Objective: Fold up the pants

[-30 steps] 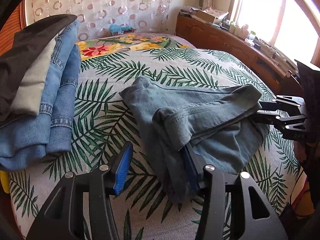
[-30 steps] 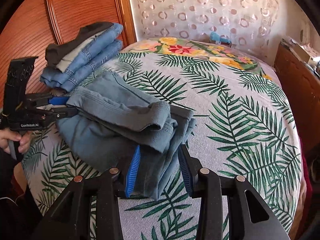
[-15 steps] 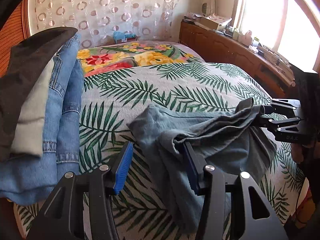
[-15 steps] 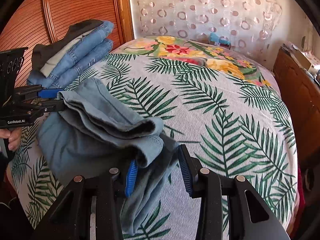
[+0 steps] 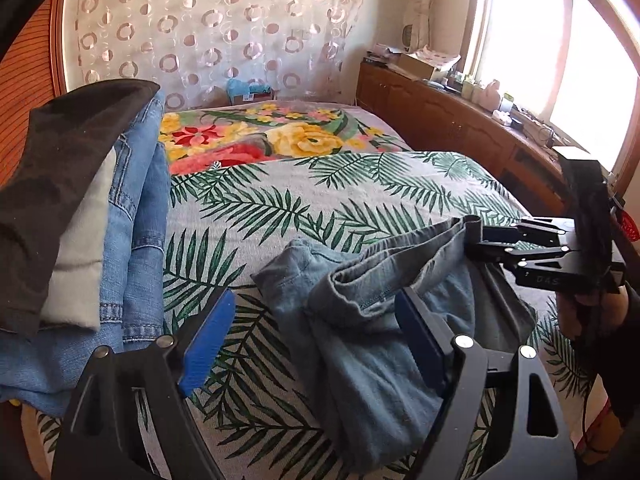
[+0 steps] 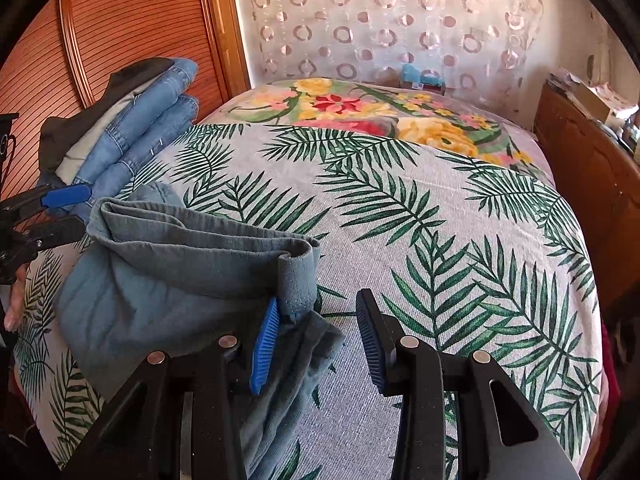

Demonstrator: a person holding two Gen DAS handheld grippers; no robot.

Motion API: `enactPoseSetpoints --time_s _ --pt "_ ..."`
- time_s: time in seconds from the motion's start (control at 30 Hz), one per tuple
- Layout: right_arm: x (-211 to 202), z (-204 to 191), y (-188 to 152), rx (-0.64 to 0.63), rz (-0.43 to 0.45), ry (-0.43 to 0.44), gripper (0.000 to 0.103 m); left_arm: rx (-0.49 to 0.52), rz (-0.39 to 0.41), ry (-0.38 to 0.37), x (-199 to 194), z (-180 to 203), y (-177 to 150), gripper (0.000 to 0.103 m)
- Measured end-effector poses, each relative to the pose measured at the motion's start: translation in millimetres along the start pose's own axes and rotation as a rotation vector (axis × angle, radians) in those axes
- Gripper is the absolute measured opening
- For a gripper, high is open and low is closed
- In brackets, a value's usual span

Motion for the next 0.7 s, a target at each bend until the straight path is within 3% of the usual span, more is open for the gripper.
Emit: enactPoseSetpoints --time_s 0.23,0.33,0.7 --pt "-3.6 8.1 -2.2 0.038 0.01 -0.005 0.04 0.02 -0.06 0.03 26.1 -6.6 -4.9 0.083" --pt "-6.5 9.2 -1.6 0.048 0.014 -0.009 0.04 0.029 -0.077 0.089 40.3 -15.0 5.7 0.083" --pt "-48.6 10.5 -22.7 0.073 0.024 0.01 0.04 -0.002 -0.035 0.045 16.2 -6.9 -6.8 0.082"
Point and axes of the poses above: each gripper's, at about its wrist camera, not at the fingertips, and x roughly the way its jaws point, z to its right, y to its top, the point moved 7 cm from there along x, roughly the way its jaws point, and after that the axes turned 8 degrees about -y, right-handed, at the moved point
